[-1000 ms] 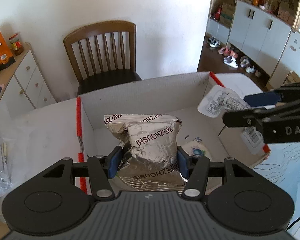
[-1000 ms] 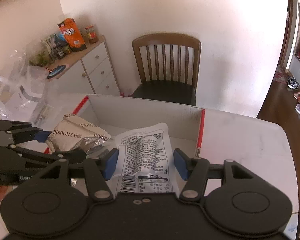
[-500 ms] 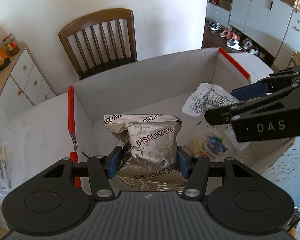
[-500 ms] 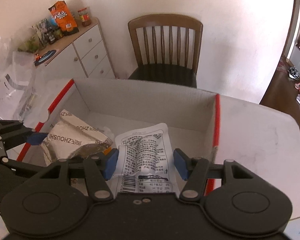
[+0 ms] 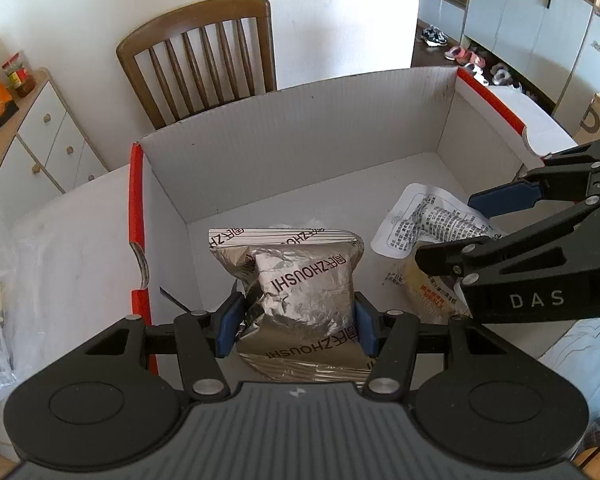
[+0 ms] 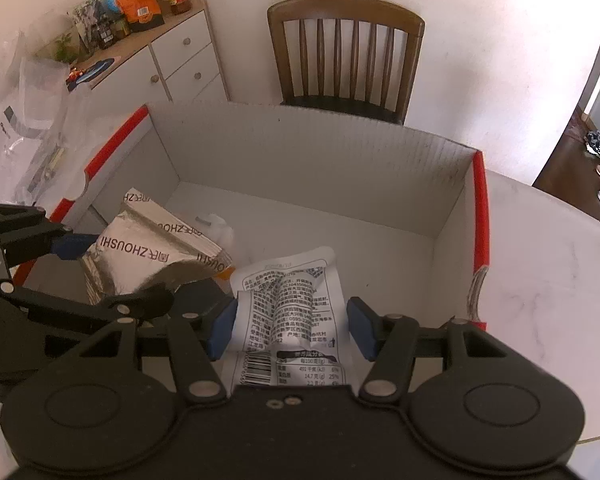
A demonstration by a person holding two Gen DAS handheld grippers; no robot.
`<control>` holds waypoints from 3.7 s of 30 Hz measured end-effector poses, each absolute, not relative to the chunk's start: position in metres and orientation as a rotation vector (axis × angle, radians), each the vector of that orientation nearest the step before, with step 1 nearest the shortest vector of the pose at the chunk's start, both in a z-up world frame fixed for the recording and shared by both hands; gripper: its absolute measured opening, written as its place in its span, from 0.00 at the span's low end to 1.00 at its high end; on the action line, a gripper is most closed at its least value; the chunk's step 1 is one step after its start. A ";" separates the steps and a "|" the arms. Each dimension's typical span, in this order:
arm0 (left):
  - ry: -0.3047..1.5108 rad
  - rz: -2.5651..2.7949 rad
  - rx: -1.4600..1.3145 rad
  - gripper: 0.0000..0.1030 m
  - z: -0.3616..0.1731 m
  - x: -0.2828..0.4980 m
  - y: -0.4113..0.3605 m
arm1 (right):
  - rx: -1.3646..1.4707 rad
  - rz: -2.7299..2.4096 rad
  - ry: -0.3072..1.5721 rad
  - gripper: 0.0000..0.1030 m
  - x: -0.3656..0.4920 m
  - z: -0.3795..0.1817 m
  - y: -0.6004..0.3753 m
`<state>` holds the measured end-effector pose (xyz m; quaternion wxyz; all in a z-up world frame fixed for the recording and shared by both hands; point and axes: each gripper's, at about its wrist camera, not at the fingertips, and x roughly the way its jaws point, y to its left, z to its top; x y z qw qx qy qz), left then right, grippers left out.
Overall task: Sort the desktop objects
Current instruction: 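Lower both grippers into the box and release the silver bag and sachet, then withdraw both grippers from the red box back toward the table items, then grasp the pink binder clip with the left gripper while the right gripper grasps the yellow plush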
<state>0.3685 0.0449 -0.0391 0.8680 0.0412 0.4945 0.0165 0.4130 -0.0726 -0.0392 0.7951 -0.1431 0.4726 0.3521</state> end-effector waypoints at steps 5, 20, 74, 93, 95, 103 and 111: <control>1.045 0.027 0.122 0.54 -0.042 0.368 0.039 | -0.323 0.755 1.026 0.58 0.412 -0.045 -0.075; 1.021 0.013 0.106 0.63 -0.033 0.362 0.034 | -0.289 0.754 1.008 0.63 0.410 -0.034 -0.077; 0.771 -0.075 -0.038 0.63 0.060 0.200 0.013 | -0.123 0.839 0.887 0.70 0.283 0.056 -0.199; 0.795 -0.102 -0.074 0.83 0.013 0.144 0.018 | -0.116 0.718 0.910 0.79 0.220 0.007 -0.239; 0.801 -0.095 -0.088 0.85 0.007 0.140 0.020 | -0.112 0.705 0.925 0.79 0.216 0.001 -0.242; 0.865 -0.044 -0.114 0.96 -0.030 0.128 0.025 | -0.106 0.652 0.975 0.78 0.200 -0.027 -0.251; 0.902 0.013 -0.150 0.96 -0.061 0.129 0.034 | -0.136 0.644 1.026 0.74 0.184 -0.049 -0.248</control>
